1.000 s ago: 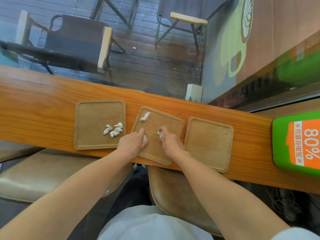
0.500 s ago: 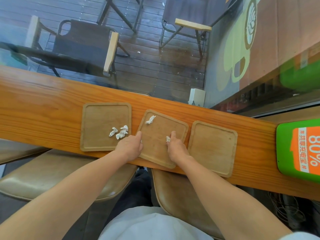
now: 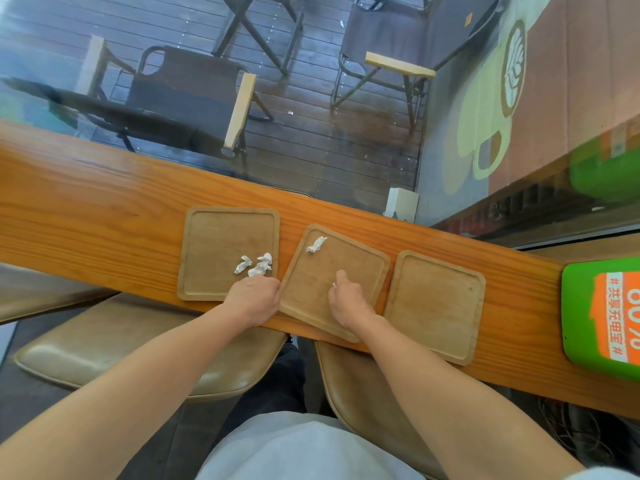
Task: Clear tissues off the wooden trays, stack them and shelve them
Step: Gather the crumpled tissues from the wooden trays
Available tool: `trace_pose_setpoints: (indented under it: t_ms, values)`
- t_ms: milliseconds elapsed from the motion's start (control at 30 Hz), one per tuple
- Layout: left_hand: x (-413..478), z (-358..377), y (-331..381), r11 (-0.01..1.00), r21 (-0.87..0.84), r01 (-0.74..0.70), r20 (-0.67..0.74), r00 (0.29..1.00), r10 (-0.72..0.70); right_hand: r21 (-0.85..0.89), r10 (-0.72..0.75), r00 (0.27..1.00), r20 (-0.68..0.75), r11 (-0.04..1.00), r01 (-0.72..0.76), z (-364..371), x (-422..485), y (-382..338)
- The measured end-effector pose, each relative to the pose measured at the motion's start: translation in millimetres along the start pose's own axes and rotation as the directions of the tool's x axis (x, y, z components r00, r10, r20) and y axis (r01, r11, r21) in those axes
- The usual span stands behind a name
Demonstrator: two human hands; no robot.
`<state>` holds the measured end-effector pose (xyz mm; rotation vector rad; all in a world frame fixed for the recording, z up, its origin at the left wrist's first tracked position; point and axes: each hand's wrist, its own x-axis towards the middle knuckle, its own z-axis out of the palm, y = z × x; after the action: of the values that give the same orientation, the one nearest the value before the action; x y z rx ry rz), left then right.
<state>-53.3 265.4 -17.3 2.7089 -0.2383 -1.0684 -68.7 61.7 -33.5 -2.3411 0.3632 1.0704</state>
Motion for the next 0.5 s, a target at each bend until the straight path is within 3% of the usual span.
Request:
trace_pose_setpoints:
  t_ms: [167, 300, 500]
  values:
    - [-6, -3, -14, 0.999, 0.047, 0.016, -0.024, 1.0, -0.015, 0.053, -0.031, 1.0, -0.003, 0.998, 0.031, 0, 1, -14]
    - [-10, -6, -26, 0.999, 0.036, 0.012, -0.056, 0.998, -0.01, -0.009, -0.041, 0.999, 0.0, 0.999, 0.041, 1, 4, -23]
    - [-10, -9, -37, 0.995, 0.046, 0.083, -0.227, 0.971, -0.07, 0.029, -0.077, 0.997, 0.012, 0.997, 0.076, 0, 11, -32]
